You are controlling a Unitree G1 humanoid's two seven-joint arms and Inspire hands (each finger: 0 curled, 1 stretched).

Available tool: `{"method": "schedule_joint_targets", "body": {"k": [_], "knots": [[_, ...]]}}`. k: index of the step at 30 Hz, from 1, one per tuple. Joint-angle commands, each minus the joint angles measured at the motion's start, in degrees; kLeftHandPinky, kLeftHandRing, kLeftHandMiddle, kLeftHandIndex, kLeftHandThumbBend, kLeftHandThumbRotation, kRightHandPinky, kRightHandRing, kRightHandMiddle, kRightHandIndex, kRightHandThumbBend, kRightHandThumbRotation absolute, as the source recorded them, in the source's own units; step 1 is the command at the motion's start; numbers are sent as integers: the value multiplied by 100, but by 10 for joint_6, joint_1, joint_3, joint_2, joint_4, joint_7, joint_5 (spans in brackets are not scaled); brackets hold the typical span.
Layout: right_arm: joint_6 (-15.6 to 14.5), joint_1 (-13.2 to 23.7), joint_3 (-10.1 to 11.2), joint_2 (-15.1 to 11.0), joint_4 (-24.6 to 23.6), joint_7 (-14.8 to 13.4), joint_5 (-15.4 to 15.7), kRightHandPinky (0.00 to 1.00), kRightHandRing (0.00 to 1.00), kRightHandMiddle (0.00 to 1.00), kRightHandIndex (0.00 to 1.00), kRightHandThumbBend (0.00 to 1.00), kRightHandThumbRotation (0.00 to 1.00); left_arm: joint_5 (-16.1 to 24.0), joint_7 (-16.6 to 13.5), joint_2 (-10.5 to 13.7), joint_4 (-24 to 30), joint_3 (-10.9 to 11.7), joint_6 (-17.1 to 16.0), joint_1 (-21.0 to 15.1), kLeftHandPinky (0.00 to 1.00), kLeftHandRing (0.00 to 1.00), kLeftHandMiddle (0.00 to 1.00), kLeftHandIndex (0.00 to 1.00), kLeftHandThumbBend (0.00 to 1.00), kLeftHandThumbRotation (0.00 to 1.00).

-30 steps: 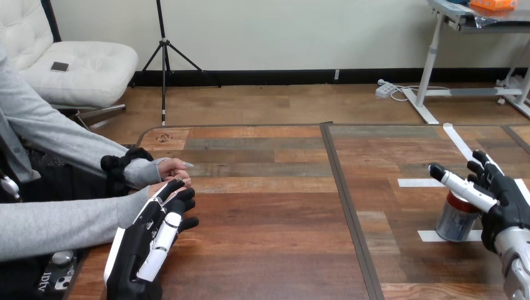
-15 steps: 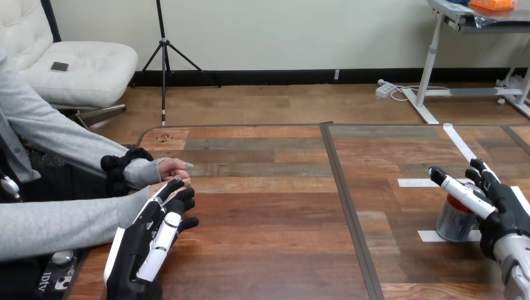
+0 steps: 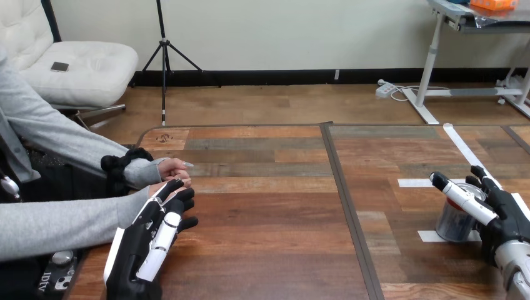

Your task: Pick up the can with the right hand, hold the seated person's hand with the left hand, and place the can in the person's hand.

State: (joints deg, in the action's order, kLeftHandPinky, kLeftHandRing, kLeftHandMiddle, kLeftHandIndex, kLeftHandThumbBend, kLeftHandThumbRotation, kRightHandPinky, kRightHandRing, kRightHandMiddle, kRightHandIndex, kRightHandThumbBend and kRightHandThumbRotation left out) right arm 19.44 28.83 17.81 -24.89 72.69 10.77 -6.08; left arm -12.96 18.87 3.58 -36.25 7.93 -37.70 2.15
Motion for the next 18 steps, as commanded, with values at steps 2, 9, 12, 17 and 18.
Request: {"method": "schedule_joint_targets", "body": {"k": [2,9,12,17,18], "knots": [[6,17,10,9,-6,10,-14,100,100,99,99,100,28,-1,4,5,17,4,-9,-36,74,83,81,84,42,64],[5,15,10,9,-6,10,-17,100,100,100,99,100,20,-2,5,6,17,4,-7,-37,74,83,81,84,42,64],[9,13,3,8,-7,4,-9,100,100,99,99,100,19,-5,6,6,18,4,-4,-37,74,84,81,84,42,64],[9,12,10,9,-6,10,-16,100,100,98,98,100,12,-7,8,5,20,5,-2,-35,75,84,81,84,42,64],[10,11,10,9,-6,10,-15,100,100,98,98,100,11,-7,7,5,21,5,-1,-35,75,84,81,84,42,64]]}}
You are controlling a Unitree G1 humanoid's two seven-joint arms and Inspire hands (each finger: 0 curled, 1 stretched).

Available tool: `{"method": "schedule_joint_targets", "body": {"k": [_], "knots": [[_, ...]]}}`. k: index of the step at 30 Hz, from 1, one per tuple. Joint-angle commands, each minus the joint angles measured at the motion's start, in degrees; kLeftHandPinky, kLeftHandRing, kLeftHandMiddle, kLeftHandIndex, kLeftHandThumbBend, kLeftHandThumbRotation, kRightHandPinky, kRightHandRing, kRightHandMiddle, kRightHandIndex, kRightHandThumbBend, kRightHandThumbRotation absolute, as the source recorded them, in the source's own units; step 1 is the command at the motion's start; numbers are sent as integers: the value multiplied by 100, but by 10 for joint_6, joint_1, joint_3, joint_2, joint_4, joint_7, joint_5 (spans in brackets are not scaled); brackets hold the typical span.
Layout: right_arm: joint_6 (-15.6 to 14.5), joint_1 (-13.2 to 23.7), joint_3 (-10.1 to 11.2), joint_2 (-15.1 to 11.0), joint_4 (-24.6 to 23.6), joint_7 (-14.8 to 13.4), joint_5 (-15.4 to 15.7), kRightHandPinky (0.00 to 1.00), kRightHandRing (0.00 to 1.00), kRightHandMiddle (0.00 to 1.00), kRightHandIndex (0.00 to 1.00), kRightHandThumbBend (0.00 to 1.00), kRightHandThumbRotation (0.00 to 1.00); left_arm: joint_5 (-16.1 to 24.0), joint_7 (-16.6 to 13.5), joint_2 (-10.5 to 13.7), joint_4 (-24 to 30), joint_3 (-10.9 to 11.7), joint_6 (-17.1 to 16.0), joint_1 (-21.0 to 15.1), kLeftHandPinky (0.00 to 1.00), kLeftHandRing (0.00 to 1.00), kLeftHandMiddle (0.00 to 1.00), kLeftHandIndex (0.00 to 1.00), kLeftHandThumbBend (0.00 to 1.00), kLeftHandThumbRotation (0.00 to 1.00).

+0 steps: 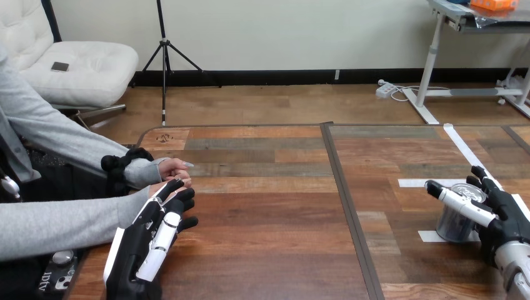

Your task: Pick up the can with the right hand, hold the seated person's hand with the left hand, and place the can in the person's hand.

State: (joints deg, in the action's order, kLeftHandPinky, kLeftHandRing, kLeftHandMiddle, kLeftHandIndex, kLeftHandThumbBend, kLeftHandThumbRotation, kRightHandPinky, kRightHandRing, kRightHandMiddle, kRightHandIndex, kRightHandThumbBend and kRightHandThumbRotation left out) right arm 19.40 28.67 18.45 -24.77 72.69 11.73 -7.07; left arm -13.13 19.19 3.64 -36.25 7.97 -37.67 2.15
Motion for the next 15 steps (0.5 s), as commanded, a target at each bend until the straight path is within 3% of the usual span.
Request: {"method": "schedule_joint_targets", "body": {"k": [1,15], "knots": [[12,12,2,7,-5,-1,-3,100,99,97,98,100,9,-6,4,4,21,5,-1,-35,75,84,81,84,42,64],[14,8,-21,-1,-8,-28,26,89,92,91,93,99,1,1,-8,0,18,6,-8,-36,75,83,81,83,46,63]]}}
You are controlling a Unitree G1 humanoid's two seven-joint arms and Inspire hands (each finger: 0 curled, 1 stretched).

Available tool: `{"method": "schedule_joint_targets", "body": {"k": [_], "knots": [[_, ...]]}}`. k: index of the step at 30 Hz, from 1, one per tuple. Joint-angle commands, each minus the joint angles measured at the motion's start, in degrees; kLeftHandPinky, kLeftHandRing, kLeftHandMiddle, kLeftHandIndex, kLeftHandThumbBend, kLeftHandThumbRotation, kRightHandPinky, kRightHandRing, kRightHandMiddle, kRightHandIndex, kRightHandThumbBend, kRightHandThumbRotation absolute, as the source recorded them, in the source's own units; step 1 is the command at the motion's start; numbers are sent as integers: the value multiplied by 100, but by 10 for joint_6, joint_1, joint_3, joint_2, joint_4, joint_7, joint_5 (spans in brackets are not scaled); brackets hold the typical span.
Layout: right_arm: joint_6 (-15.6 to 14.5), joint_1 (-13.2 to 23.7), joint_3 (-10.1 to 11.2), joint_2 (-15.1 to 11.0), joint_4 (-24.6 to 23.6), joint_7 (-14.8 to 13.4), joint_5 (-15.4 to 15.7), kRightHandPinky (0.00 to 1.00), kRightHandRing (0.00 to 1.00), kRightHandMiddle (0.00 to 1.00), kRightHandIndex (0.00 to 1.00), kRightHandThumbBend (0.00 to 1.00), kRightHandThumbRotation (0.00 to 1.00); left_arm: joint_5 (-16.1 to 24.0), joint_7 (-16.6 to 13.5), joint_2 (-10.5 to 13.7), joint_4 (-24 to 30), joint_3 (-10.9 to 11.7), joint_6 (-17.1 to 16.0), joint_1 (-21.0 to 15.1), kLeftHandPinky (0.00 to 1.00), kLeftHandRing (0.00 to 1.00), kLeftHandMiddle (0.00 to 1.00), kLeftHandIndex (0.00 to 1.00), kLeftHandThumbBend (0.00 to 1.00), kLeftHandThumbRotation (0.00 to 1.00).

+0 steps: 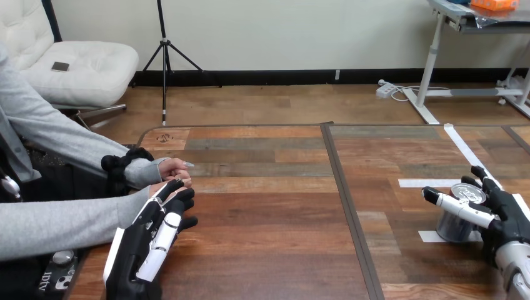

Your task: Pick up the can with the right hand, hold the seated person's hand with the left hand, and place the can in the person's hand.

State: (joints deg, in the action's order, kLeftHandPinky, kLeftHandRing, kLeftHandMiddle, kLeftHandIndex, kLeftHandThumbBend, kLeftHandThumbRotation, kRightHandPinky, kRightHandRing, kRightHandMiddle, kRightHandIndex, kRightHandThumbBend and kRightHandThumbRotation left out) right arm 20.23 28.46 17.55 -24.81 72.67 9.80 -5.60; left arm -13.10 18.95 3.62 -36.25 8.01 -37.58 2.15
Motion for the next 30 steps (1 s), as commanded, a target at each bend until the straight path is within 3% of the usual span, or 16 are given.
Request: {"method": "schedule_joint_targets", "body": {"k": [1,20,30], "knots": [[5,11,-12,-1,-8,-10,12,89,91,91,92,99,0,2,-6,1,18,6,-9,-36,74,83,81,83,47,63],[10,8,-19,-8,-10,-14,21,82,83,83,84,91,0,1,-6,2,21,4,-8,-35,74,83,81,82,44,65],[13,8,-21,-10,-11,-22,25,75,77,78,80,78,0,4,-8,4,19,3,-7,-36,74,83,80,82,49,65]]}}
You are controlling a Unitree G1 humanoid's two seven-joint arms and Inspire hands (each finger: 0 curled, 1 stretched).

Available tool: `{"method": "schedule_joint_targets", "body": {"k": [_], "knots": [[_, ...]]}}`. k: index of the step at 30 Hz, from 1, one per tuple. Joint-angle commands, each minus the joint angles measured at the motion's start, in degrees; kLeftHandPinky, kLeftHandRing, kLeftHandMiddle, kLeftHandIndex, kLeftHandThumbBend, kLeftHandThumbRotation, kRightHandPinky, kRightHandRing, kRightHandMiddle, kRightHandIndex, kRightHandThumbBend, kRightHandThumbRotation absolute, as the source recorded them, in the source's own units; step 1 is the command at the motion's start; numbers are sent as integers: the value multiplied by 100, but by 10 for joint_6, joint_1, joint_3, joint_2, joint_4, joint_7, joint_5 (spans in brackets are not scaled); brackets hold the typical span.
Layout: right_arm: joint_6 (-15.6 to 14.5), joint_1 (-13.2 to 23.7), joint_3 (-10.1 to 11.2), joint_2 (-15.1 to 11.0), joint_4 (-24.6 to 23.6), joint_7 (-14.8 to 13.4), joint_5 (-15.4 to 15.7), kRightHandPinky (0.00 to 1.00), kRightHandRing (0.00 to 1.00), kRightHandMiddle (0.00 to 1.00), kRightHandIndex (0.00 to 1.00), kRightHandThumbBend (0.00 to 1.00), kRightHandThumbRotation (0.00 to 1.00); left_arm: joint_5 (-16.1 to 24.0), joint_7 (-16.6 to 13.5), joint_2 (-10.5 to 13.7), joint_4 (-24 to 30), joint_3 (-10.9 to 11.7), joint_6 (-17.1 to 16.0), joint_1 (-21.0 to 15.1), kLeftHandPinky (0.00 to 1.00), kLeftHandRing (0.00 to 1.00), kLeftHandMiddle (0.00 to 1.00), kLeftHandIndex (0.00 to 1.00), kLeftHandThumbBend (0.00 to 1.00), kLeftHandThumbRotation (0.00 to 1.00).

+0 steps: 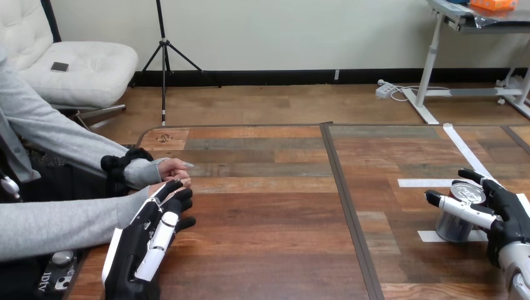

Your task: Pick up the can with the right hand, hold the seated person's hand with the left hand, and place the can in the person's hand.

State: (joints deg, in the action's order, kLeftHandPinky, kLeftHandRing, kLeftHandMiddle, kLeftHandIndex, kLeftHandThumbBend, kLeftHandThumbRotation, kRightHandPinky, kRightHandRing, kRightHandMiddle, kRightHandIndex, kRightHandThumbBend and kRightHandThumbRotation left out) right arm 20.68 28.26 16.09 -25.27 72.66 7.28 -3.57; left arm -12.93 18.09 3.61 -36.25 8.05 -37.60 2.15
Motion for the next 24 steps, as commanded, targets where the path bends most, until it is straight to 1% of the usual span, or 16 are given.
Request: {"method": "schedule_joint_targets", "body": {"k": [1,8,13,18,24], "knots": [[8,10,-6,-5,-11,3,4,75,76,78,79,76,0,1,1,4,18,3,-7,-36,74,83,80,82,49,65],[6,11,4,-2,-12,12,-9,70,74,76,78,66,0,2,2,5,15,3,-10,-38,74,82,80,82,49,65],[8,10,0,-3,-13,8,-5,68,72,75,76,61,0,1,2,4,15,3,-10,-38,73,82,80,81,47,65],[8,10,-4,-5,-12,8,0,67,71,74,76,59,0,-1,5,5,15,3,-9,-38,73,83,80,82,45,65],[8,11,-9,-7,-14,4,6,66,67,71,74,61,0,0,8,6,9,4,-14,-41,74,83,80,82,43,65]]}}
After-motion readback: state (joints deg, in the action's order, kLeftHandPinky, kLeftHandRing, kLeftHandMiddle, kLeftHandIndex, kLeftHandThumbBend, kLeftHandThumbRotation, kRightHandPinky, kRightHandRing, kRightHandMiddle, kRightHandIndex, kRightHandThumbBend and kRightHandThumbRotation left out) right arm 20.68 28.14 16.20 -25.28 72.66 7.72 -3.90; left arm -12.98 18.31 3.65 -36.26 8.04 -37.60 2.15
